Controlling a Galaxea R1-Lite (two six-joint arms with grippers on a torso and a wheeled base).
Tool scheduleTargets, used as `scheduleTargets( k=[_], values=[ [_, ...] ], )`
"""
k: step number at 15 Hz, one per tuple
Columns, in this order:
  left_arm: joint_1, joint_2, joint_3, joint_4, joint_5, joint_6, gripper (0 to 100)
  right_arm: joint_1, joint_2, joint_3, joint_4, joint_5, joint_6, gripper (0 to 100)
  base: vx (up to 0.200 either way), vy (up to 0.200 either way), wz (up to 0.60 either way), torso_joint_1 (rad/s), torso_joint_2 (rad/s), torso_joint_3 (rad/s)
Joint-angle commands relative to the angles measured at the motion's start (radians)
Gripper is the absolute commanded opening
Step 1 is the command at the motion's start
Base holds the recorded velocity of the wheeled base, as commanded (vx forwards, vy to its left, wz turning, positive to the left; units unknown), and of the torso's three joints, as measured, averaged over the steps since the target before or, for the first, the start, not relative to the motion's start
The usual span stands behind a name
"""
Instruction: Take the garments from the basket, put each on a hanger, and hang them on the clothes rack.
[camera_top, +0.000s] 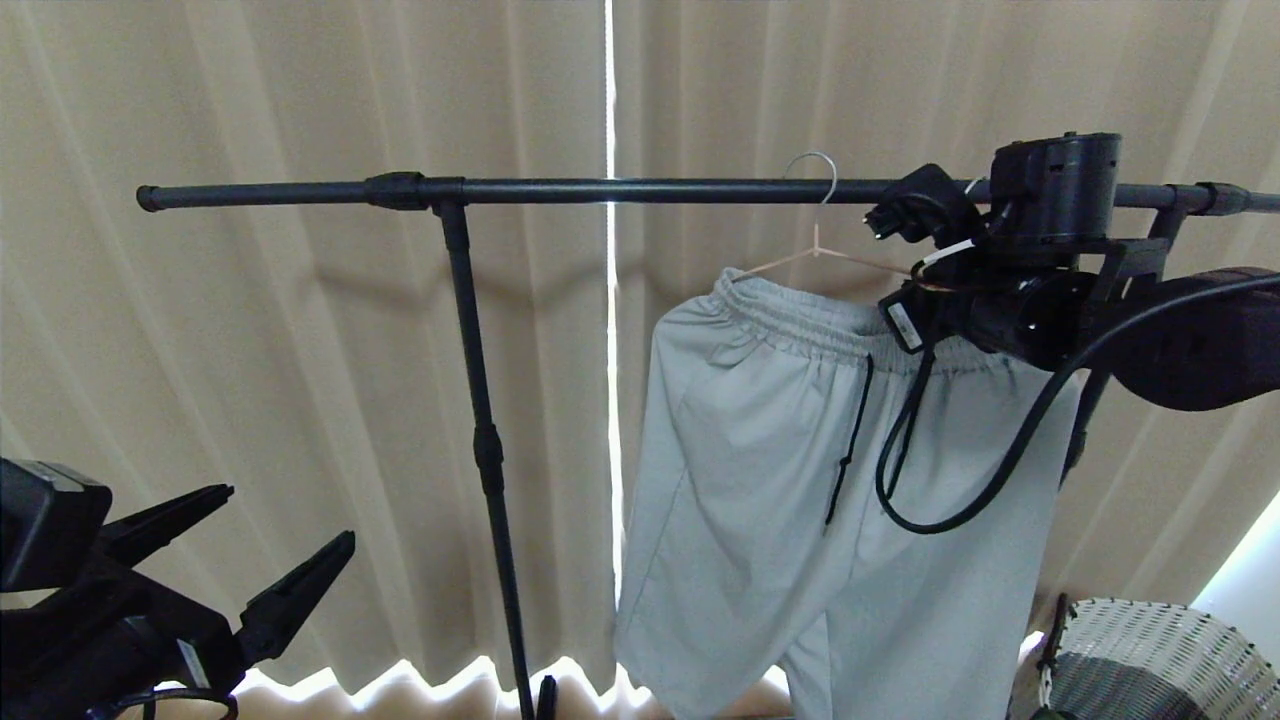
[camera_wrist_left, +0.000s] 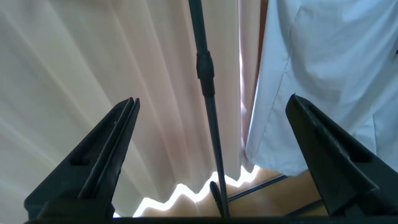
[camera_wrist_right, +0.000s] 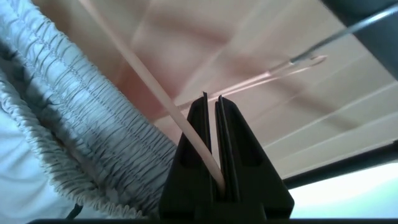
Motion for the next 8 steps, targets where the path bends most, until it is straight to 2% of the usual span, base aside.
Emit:
scheduleTargets(
  k=[1, 8],
  values=[
    [-0.002, 0.002, 0.001, 0.0, 0.0, 0.0, 100, 0.014, 0.005, 0.0, 0.003, 0.0, -0.001, 0, 0.0, 0.0, 0.0, 0.0, 0.0, 0.0],
    [-0.002, 0.002, 0.003, 0.0, 0.0, -0.001, 100, 0.097, 0.004, 0.003, 0.047, 0.001, 0.001, 0, 0.0, 0.0, 0.0, 0.0, 0.0, 0.0]
  ],
)
